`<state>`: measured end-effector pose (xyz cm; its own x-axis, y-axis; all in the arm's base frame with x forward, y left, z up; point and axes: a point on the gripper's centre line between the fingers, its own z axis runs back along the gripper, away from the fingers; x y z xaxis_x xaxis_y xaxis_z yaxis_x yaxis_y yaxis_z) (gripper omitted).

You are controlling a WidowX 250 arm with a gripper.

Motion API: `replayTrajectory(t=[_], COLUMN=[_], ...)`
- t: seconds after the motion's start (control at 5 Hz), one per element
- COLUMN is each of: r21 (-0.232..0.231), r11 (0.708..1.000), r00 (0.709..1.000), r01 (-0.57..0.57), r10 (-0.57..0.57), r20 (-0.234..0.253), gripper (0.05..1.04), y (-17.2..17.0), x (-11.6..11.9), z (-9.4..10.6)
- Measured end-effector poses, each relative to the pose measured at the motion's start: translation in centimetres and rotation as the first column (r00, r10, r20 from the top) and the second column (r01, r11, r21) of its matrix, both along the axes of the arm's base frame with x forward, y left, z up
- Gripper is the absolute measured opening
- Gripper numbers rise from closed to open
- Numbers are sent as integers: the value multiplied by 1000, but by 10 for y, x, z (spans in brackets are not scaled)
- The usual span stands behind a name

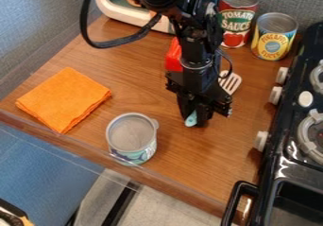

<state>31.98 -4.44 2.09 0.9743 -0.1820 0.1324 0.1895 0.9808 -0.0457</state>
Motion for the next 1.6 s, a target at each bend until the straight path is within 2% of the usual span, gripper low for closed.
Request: replayTrajectory(t=[0.2, 0.4, 0.6, 0.8, 1.2, 1.4, 1.6], r21=[-15, -45, -28, 29, 80, 105, 110], r11=[1000, 998, 996, 992, 975, 967, 964], r00=[999, 996, 991, 986, 976, 972, 970], r01=[-11, -35, -82, -121, -208, -232, -241], r10=[12, 39, 84, 117, 202, 227, 240], r20=[41, 82, 105, 121, 78, 54, 23], gripper=[326, 326, 326, 326, 326, 326, 391], y=[19, 53, 102, 146, 203, 216, 222], x=[3, 5, 4, 10, 28, 41, 47], z=[31, 63, 80, 84, 46, 28, 16])
